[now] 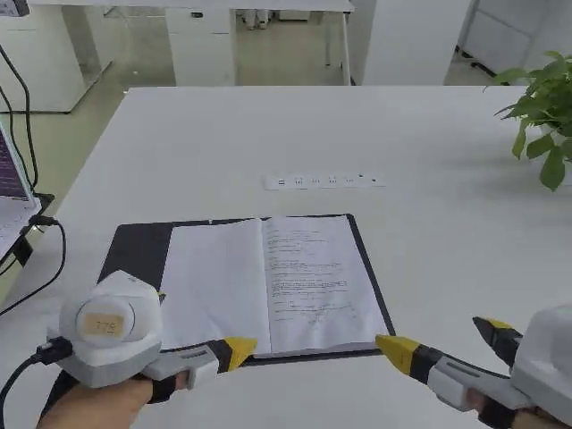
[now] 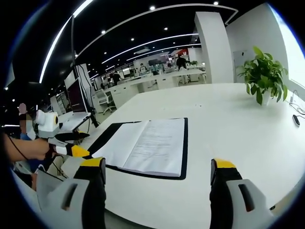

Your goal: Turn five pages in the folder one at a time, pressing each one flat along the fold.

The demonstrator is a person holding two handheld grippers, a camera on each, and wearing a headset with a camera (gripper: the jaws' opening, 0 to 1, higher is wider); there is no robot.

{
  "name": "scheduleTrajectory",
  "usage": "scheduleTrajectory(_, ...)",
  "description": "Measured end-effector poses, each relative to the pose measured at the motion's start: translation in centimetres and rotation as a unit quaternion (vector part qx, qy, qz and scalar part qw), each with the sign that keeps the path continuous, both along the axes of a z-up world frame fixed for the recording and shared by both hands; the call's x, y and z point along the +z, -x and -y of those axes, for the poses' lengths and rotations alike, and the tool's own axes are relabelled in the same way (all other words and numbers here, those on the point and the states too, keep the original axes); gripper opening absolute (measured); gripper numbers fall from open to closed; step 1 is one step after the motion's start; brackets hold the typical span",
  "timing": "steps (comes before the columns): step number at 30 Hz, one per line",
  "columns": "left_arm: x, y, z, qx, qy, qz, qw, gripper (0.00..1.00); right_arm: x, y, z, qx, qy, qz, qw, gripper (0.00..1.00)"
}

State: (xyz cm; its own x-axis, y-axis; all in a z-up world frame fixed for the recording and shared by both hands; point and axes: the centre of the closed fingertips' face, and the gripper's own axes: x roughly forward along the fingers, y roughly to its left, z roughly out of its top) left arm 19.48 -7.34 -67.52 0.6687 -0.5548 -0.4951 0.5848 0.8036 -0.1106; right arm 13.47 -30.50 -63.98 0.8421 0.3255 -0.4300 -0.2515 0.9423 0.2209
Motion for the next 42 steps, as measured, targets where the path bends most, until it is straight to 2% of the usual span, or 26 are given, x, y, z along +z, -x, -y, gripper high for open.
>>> scheduleTrajectory(8,-1.6,-1.4,5.2,-0.048,-0.005,-0.002,0.9988,0.83,-0.3,-0.1,0.7,-0.017,-0.008,0.000,0.9998,0.89)
scheduleTrajectory(12,-2.4,-2.0,7.3,-0.064,-0.007,-0.003,0.9979,0.81,-0.5,-0.2,0.9,-0.024,-0.009,-0.002,0.9997,0.89)
scheduleTrajectory(17,-3.3,-2.4,9.8,-0.077,-0.007,-0.011,0.9969,0.79,-0.6,-0.4,0.9,-0.023,-0.010,0.000,0.9997,0.89)
scheduleTrajectory(25,-4.0,-3.1,12.6,-0.095,-0.015,-0.010,0.9954,0.77,-1.1,-0.1,1.9,-0.033,-0.007,-0.001,0.9994,0.87)
scheduleTrajectory(29,-4.6,-3.5,13.8,-0.100,-0.017,-0.011,0.9948,0.75,-1.3,0.0,2.3,-0.042,-0.016,-0.002,0.9990,0.86)
scheduleTrajectory(39,-7.2,-4.9,16.8,-0.103,-0.031,-0.017,0.9940,0.67,-1.1,-0.1,2.4,-0.052,-0.026,0.006,0.9983,0.86)
scheduleTrajectory(40,-7.8,-5.1,17.0,-0.102,-0.038,-0.020,0.9938,0.66,-1.1,-0.1,2.4,-0.053,-0.027,0.006,0.9982,0.86)
scheduleTrajectory(42,-8.4,-5.1,17.4,-0.101,-0.038,-0.026,0.9938,0.66,-1.0,-0.2,2.5,-0.055,-0.029,0.010,0.9980,0.86)
